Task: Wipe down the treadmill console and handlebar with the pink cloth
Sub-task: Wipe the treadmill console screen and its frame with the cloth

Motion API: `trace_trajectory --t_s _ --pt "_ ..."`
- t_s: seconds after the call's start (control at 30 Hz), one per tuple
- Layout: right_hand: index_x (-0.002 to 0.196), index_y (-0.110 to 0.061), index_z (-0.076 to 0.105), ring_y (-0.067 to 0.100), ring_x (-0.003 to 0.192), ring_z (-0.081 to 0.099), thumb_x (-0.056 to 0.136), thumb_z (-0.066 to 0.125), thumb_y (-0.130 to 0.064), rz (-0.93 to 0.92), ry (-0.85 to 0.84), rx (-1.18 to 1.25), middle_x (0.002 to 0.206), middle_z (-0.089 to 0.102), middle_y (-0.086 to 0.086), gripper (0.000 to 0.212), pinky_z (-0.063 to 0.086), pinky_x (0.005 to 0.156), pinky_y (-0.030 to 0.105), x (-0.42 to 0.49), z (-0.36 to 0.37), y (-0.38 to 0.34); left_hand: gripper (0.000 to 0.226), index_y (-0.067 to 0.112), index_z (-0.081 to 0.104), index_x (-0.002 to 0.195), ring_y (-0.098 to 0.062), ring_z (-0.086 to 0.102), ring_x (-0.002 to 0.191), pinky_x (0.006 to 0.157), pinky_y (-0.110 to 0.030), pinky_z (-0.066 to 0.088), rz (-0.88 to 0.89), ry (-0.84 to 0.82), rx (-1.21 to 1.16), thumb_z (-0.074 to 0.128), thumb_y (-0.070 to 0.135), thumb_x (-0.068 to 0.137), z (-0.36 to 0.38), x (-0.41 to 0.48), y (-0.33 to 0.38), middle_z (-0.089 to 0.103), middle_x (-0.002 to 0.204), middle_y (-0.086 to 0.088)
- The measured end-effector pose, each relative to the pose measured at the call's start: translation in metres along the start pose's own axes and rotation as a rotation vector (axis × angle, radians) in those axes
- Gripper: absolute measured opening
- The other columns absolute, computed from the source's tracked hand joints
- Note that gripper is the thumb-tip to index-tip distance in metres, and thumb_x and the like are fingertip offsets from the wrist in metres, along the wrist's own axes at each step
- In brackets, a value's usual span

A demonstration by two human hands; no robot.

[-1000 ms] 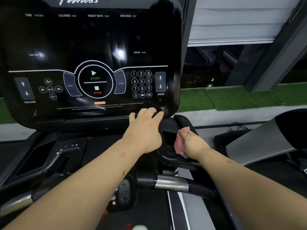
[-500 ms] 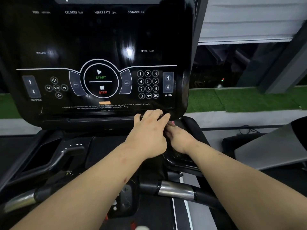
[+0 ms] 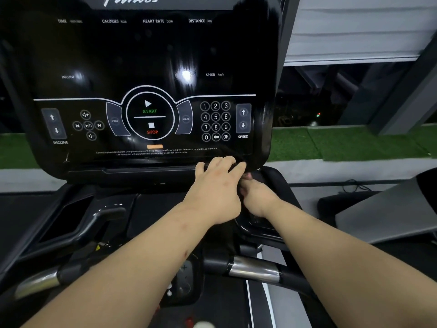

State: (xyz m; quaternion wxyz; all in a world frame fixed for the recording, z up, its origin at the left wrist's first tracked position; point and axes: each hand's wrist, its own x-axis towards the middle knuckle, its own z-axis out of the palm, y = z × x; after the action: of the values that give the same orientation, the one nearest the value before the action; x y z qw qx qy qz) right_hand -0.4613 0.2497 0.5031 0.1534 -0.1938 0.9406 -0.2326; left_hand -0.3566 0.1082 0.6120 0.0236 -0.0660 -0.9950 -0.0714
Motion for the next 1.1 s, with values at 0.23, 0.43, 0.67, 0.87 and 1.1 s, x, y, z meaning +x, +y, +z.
trace_trajectory --t_s 0.23,0.43,0.67,0.87,1.1 --pt "0.146 -0.031 0.046 0.005 0.136 0.048 0.1 0.05 -0.004 -0.117 -0.074 0.086 0.149 0.051 -0.002 0.054 0.036 0.118 0.03 -0.036 0.009 0.014 0.078 0.026 0.021 0.16 -0.023 0.015 0.149 0.121 -0.056 0.012 -0.01 -0.012 0.021 0.055 0.029 0.09 0.0 0.0 0.002 0.021 0.161 0.0" --pt "0.151 -0.019 0.049 -0.003 0.14 0.038 0.098 0.044 0.012 -0.195 -0.204 0.09 0.155 0.04 -0.011 0.062 0.026 0.119 0.014 -0.096 0.004 0.03 0.079 0.025 0.02 0.161 -0.023 0.015 0.149 0.121 -0.057 0.013 -0.028 -0.022 0.025 0.055 0.029 0.089 -0.001 -0.001 0.005 0.021 0.16 0.0" --pt "0.141 -0.034 0.059 0.001 0.143 0.038 0.103 0.056 -0.021 -0.219 -0.195 -0.07 0.151 0.05 -0.013 0.04 0.022 0.123 0.024 -0.12 -0.017 0.061 0.077 0.025 0.022 0.16 -0.023 0.017 0.148 0.121 -0.056 0.014 -0.032 -0.019 0.025 0.054 0.027 0.09 -0.003 -0.002 0.007 0.023 0.159 0.0" --pt "0.126 -0.038 0.067 0.005 0.117 0.058 0.099 0.058 -0.037 -0.05 -0.176 -0.105 0.122 0.062 -0.02 0.029 0.045 0.11 0.034 -0.134 -0.03 0.078 0.076 0.024 0.018 0.161 -0.022 0.005 0.153 0.123 -0.064 0.001 -0.072 -0.034 -0.013 0.053 0.021 0.093 -0.005 -0.007 0.015 0.016 0.164 0.0" --pt "0.144 -0.025 0.053 0.022 0.123 0.058 0.103 0.051 -0.027 0.137 0.059 -0.076 0.134 0.062 0.001 0.041 0.044 0.107 0.031 -0.158 -0.034 0.067 0.071 0.023 0.018 0.16 -0.021 -0.003 0.156 0.123 -0.063 0.001 -0.031 -0.016 -0.012 0.049 0.026 0.096 -0.01 -0.027 0.019 0.006 0.169 -0.002"
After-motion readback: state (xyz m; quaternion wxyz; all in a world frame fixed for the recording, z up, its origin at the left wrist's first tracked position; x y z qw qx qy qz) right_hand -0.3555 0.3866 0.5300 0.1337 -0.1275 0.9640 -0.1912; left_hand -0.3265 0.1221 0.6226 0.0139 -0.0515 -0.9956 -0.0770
